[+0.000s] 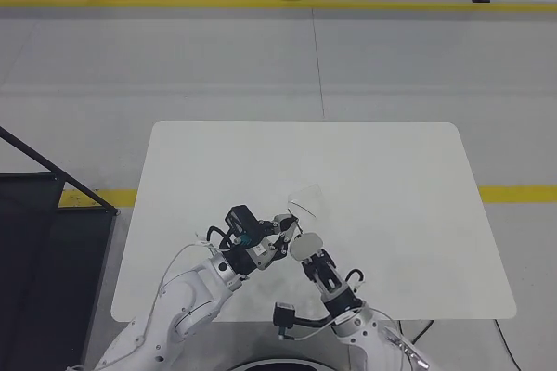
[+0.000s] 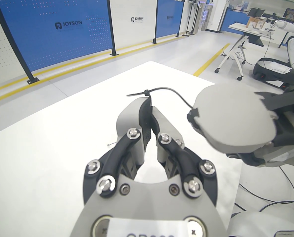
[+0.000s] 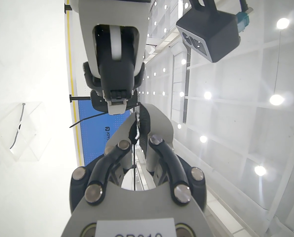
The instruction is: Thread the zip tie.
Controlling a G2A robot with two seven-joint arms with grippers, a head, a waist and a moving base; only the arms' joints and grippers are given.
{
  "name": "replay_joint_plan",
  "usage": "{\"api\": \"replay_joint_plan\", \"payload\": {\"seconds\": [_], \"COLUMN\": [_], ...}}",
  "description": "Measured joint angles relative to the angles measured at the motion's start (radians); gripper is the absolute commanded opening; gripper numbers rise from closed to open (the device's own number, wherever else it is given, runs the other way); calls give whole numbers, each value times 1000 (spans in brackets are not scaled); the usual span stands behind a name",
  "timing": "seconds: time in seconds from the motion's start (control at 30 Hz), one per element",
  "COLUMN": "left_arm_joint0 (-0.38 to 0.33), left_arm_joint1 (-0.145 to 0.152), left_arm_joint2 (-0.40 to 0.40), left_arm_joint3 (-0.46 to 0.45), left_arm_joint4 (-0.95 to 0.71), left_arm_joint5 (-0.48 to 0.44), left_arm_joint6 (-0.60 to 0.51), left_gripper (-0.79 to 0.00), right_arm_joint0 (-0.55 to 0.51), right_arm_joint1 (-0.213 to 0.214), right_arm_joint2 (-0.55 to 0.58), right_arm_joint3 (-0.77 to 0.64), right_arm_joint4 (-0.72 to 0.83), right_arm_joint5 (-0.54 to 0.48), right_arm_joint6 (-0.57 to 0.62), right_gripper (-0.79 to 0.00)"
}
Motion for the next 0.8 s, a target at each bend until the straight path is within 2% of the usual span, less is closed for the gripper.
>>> {"api": "replay_joint_plan", "payload": {"seconds": [0.27, 0.37, 0.47, 0.53, 0.63, 0.7, 0.8], "left_arm_joint0": [7, 7, 9, 9, 9, 9, 9], "left_arm_joint1": [-5, -7, -9, -11, -13, -13, -13], "left_arm_joint2": [-22, -35, -46, -52, -57, -57, -56], "left_arm_joint3": [-8, -9, -9, -6, 3, 3, 3], "left_arm_joint4": [-51, -78, -109, -151, -243, -242, -226], "left_arm_joint5": [12, 17, 16, 4, -17, -17, -16], "left_arm_joint6": [4, 11, 17, 16, -12, -11, -9], "left_gripper": [-785, -785, -785, -785, -785, -785, -785], "right_arm_joint0": [-88, -131, -163, -165, -164, -164, -166], "right_arm_joint1": [11, 15, 19, 22, 22, 22, 21], "right_arm_joint2": [96, 134, 163, 178, 179, 178, 177], "right_arm_joint3": [-14, -25, -39, -42, -42, -42, -42], "right_arm_joint4": [68, 142, 333, 541, 707, 695, 557], "right_arm_joint5": [118, 181, 225, 220, 218, 218, 218], "right_arm_joint6": [-30, -53, -145, -244, -258, -230, -229], "right_gripper": [0, 0, 0, 0, 0, 0, 0]}}
